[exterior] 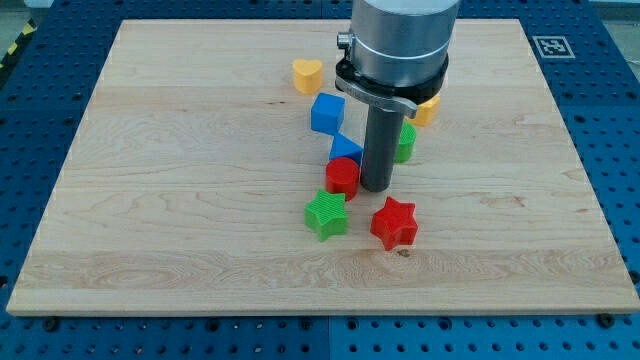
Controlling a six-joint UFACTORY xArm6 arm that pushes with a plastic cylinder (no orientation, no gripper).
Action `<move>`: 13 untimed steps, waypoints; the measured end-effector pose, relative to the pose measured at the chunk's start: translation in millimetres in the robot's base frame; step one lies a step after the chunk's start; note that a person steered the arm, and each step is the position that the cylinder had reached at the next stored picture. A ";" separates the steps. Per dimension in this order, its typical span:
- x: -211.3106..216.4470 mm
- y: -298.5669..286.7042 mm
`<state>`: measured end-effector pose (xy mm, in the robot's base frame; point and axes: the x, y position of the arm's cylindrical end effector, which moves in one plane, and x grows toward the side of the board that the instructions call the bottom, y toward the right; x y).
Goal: Adjust the blue blocks and red circle in a vertical line above the green star
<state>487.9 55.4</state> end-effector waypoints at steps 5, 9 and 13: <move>-1.6 -19.8; -23.6 -22.6; -67.4 -22.9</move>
<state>420.6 32.5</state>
